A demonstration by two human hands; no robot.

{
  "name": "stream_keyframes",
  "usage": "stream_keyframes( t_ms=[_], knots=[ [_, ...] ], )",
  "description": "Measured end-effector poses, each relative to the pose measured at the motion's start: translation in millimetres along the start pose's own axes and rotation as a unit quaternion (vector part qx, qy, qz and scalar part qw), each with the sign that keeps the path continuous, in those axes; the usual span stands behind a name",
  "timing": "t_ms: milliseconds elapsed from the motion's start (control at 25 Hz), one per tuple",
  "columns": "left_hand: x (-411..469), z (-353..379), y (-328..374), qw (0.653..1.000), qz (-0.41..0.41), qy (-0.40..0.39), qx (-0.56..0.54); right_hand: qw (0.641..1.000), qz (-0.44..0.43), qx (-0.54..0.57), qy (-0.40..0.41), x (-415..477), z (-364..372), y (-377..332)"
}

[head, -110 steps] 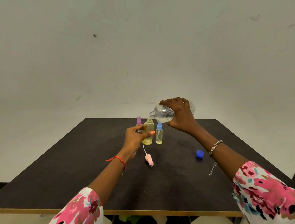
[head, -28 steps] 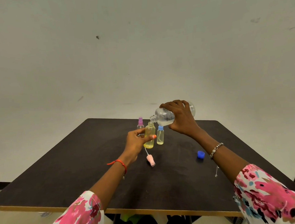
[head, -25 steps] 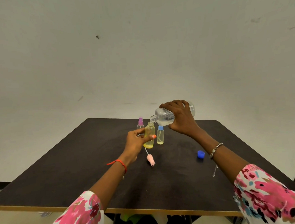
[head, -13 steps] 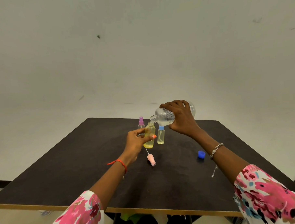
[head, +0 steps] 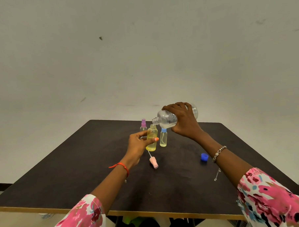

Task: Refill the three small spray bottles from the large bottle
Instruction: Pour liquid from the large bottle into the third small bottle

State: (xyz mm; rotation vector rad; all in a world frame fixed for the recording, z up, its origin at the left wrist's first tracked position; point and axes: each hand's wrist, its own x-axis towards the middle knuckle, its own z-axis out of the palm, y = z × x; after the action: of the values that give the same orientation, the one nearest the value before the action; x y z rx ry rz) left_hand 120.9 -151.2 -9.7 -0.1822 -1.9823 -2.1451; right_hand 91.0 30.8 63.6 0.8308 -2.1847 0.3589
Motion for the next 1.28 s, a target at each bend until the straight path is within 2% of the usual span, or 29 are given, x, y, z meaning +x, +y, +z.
stream_keyframes(
  t_ms=[1280],
  knots=[
    [-0.5, 1.1, 2.1, 1.0, -0.005, 0.008, 0.025, 1.0, -0.006, -0.002, 0.008, 0.2, 0.6, -0.5]
  ],
)
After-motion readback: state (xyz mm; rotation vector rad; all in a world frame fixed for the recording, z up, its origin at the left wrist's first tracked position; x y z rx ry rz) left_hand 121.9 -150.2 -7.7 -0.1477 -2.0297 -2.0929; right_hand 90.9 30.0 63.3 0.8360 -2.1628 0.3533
